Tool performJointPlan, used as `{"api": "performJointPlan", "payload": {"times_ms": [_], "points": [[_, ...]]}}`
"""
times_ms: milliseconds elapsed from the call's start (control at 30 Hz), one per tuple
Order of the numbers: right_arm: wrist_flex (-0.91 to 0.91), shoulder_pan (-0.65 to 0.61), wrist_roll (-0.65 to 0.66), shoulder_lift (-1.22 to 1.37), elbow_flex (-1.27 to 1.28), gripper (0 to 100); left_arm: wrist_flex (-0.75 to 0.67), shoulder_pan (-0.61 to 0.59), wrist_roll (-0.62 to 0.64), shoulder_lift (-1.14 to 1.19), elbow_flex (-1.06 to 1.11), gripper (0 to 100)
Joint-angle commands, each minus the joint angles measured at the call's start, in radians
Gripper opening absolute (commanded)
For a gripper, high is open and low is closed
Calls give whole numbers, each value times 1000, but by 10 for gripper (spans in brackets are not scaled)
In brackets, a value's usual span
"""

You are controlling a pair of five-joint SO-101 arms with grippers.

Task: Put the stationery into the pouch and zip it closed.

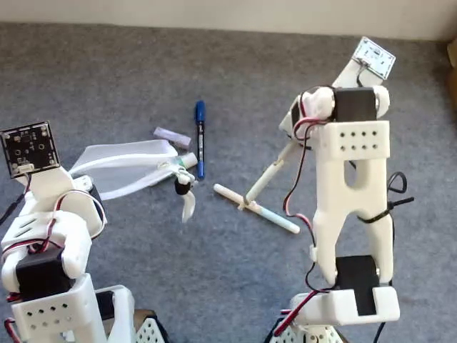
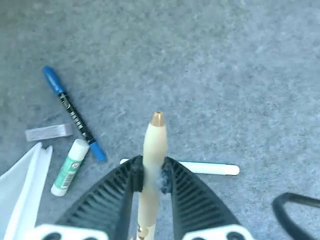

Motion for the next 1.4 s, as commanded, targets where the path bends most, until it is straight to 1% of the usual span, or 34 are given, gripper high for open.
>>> {"api": "performJointPlan", "payload": {"times_ms": [0, 67, 200, 367, 433, 600, 700, 800, 900, 1000, 1200, 1367], "points": [[13, -54, 15, -77, -10, 5, 9, -12, -12, 10, -24, 5], [13, -87, 15, -104, -10, 5, 29, -8, -49, 10, -35, 5], [12, -162, 17, -154, -12, 5, 91, -8, -61, 12, -94, 5], [12, -231, 18, -216, -12, 5, 101, -7, -103, 13, -127, 5], [-7, -248, 57, -242, -10, 5, 101, -7, -107, 15, -127, 5], [-64, -262, 219, -334, -1, 5, 107, -7, -109, 15, -148, 5], [-73, -262, 279, -386, -1, 5, 167, -7, -110, 53, -226, 5], [-77, -266, 287, -427, -2, 5, 226, -7, -133, 163, -334, 5], [-128, -262, 287, -458, -1, 5, 278, -7, -146, 285, -435, 5], [-154, -266, 288, -483, -1, 5, 301, -7, -146, 378, -510, 5], [-266, -268, 290, -561, -1, 5, 295, -8, -143, 483, -550, 5], [-371, -268, 288, -628, -1, 5, 293, -12, -143, 513, -549, 5]]}}
